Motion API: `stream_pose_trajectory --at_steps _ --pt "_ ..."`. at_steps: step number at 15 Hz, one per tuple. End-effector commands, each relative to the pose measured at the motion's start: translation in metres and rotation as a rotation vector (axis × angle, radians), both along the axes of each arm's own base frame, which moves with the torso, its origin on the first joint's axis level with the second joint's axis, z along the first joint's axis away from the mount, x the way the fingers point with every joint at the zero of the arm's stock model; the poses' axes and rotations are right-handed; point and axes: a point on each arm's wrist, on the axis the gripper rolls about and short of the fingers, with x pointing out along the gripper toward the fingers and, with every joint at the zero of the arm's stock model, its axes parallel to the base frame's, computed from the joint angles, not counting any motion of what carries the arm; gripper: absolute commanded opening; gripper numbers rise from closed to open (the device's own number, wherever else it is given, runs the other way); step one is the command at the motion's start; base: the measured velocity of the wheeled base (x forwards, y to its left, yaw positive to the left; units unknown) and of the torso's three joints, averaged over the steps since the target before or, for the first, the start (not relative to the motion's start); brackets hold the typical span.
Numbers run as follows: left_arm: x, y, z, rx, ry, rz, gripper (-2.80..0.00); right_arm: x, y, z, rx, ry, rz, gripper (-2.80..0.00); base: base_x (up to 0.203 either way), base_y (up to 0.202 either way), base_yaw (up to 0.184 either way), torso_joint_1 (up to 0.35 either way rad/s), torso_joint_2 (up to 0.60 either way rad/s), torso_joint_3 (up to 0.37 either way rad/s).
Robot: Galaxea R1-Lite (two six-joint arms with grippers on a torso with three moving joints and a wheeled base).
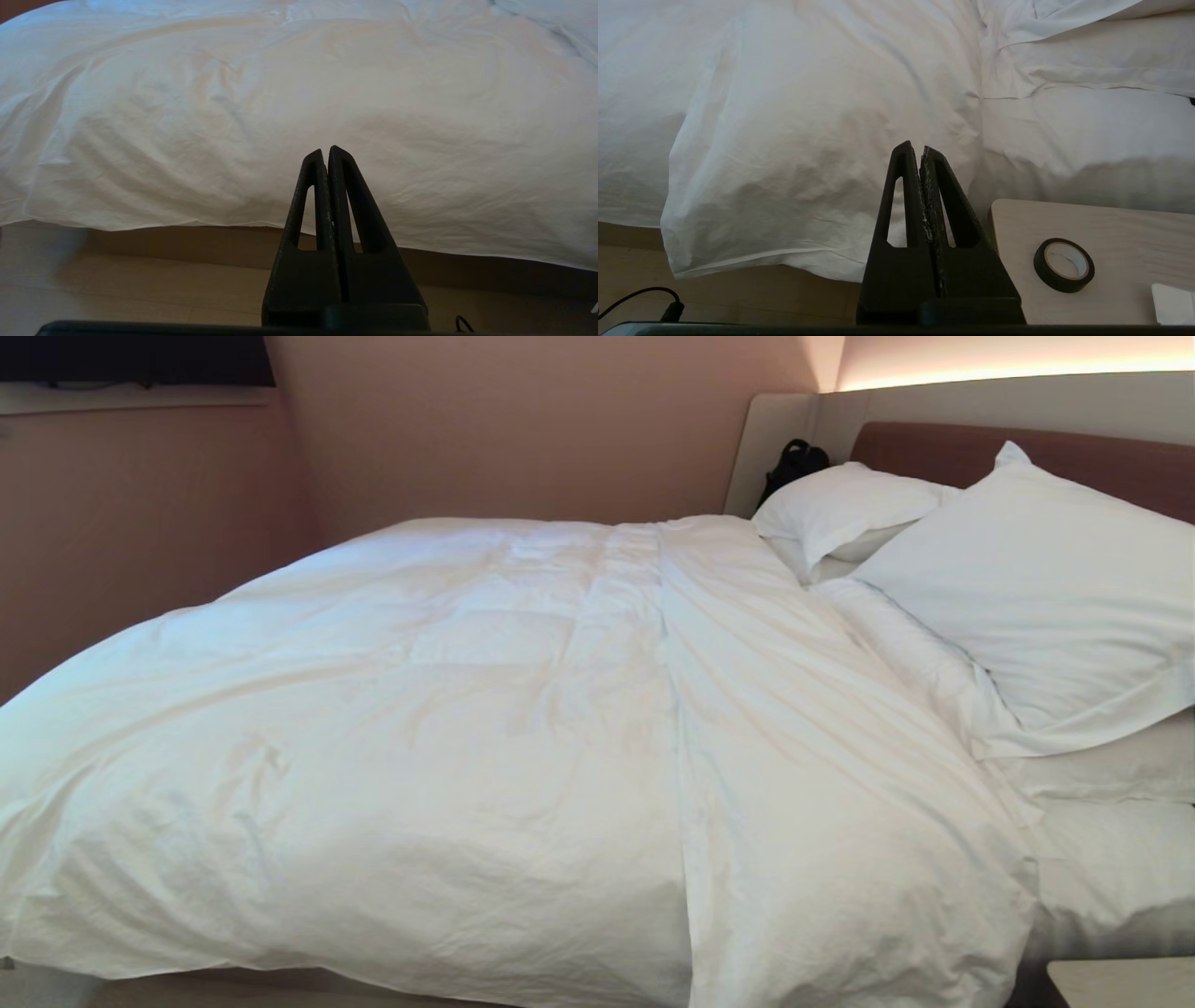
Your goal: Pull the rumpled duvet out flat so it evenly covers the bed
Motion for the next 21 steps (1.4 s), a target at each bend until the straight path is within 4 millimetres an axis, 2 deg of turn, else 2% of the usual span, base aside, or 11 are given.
stream_pose_trajectory --at_steps 1,5,21 --pt "0.0000 0.0000 0.0000 0.000 -0.001 0.001 -2.80 0.0001 0.0000 0.0000 -0.001 0.001 0.000 -2.80 0.000 0.000 0.000 0.000 0.00 0.000" --pt "0.0000 0.0000 0.0000 0.000 -0.001 0.001 -2.80 0.0001 0.0000 -0.0002 -0.001 0.002 0.000 -2.80 -0.001 0.072 -0.001 0.001 0.00 0.001" --pt "0.0000 0.0000 -0.0001 -0.004 0.001 0.001 -2.80 0.0001 0.0000 0.0000 -0.001 0.001 0.000 -2.80 0.000 0.196 0.001 0.002 0.00 0.001"
